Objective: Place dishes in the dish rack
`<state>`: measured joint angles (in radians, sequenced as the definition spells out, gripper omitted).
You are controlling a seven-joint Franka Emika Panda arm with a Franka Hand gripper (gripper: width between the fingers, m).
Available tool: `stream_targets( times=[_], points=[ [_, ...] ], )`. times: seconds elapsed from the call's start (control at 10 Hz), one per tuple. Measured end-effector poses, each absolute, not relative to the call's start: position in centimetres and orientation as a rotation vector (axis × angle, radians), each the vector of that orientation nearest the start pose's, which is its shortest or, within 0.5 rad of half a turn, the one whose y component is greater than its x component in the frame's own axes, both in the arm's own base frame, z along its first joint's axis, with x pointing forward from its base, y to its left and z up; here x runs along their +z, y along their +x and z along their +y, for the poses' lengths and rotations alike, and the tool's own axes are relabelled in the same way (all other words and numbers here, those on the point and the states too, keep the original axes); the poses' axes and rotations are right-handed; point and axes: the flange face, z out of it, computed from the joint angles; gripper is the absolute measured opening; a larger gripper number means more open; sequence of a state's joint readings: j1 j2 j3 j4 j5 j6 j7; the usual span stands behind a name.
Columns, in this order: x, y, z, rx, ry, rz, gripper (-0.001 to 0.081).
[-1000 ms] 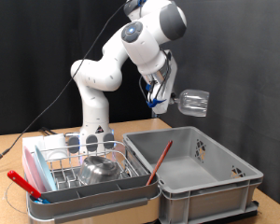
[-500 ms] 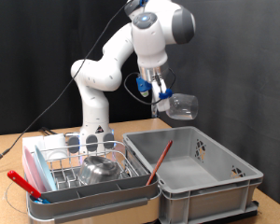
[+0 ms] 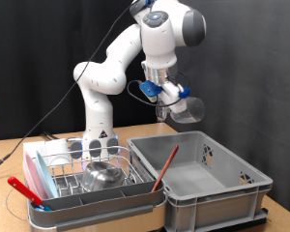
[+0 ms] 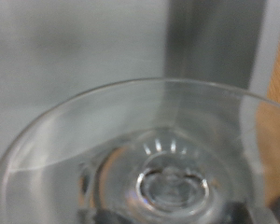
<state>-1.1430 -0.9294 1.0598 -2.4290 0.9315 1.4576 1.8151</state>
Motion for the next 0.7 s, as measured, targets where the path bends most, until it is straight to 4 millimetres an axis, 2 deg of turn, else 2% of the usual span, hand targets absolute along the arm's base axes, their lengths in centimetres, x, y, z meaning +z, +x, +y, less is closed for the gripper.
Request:
stream_targets(
  times=[0.4,0.5,0.6,0.7],
  points=[
    [42.4,40.5,10.1,0.252,-1.774,2.541,0.0107],
    [42.1,40.3,10.0,0.282,-1.719,2.586,0.0107],
    [42.1,40.2,10.0,0.300,-1.789,2.521,0.0107],
    [42.4,39.9,10.0,0.312,-1.924,2.380,0.0107]
  ],
)
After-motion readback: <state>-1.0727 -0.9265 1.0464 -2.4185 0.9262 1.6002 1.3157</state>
